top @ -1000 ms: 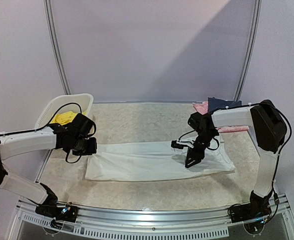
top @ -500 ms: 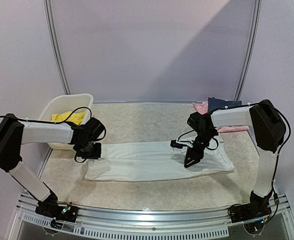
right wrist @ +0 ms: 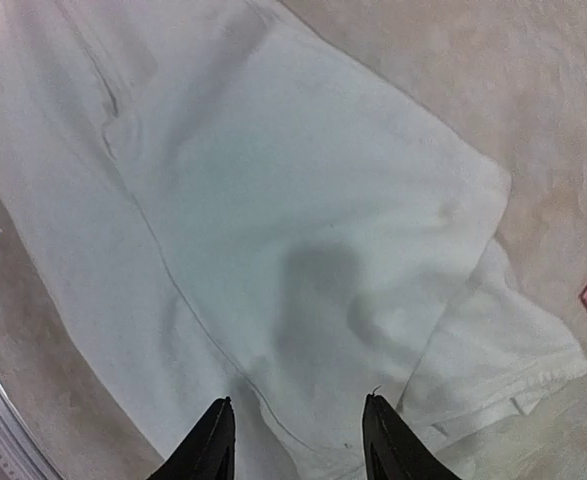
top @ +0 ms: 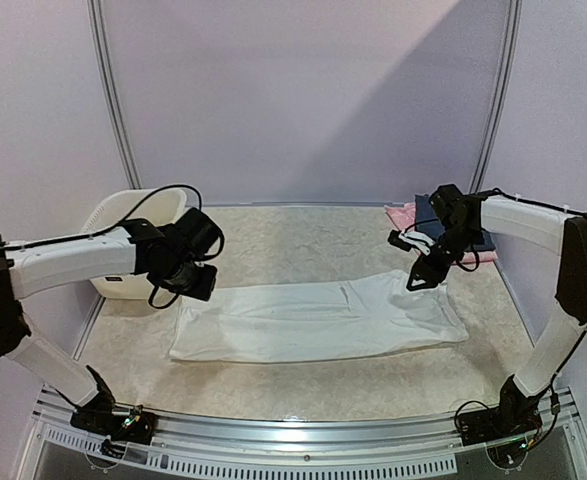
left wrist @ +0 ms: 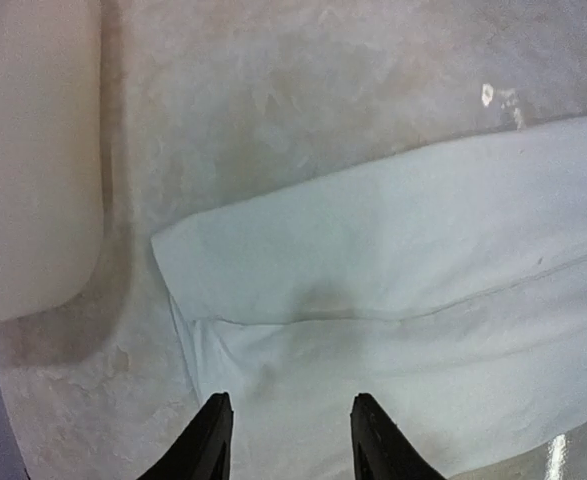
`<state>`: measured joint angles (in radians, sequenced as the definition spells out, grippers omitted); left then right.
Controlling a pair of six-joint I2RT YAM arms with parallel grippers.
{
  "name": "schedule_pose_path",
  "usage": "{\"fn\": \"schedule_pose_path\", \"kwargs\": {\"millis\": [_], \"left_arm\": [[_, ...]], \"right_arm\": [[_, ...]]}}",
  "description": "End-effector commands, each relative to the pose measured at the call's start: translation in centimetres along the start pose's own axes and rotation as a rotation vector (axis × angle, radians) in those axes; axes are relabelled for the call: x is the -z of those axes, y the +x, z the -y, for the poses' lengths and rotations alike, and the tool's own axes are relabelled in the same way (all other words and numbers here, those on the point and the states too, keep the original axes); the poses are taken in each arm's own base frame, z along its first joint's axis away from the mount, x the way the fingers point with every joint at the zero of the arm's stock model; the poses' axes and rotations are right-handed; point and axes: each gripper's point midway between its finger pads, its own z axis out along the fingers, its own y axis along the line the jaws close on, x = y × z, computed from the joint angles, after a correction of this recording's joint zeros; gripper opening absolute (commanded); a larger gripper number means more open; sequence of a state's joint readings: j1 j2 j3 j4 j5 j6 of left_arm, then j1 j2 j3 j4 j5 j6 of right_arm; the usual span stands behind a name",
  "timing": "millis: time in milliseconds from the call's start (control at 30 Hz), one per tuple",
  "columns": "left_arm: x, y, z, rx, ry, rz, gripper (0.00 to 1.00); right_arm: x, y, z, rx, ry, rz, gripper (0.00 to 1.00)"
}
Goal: Fold and stack the mixed laundry pile
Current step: Smooth out the rectangle-folded T-shirt at the center of the board, then rotate the rectangle-folded T-shirt at the center of the board.
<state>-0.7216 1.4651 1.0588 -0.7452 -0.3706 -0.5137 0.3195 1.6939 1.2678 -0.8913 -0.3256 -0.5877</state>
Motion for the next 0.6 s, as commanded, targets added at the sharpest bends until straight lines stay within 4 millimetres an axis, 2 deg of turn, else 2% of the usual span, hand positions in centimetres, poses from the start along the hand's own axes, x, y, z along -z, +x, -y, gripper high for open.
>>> {"fn": "schedule_pose_path", "kwargs": {"millis": [0,67,200,400,567], "left_arm": [[-3.1,5.7,1.2,-0.062,-0.013,-0.172,0.39],[-4.1,6.5,0.9,-0.038,-0.041,-0.184,0.38],[-5.4,8.6,0.6,-0.013,-0.065,-0.234,0.37],[-6.3,12.7,0.2,-0.001,-0.096,-0.343,0.37],[-6.3,15.4,-0.4,0.017,-0.113,-0.388,0.37]], "right_arm": [[-2.0,4.4,2.3,-0.053,0.088,-0.150,0.43],[-2.6,4.7,3.0,-0.048,0.112,-0.168,0.41],[-3.8,3.9,4.6,-0.050,0.137,-0.177,0.38],[-7.2,3.8,7.2,-0.025,0.184,-0.268,0.37],[-9.3,3.4,7.2,0.045,0.207,-0.342,0.36]]}}
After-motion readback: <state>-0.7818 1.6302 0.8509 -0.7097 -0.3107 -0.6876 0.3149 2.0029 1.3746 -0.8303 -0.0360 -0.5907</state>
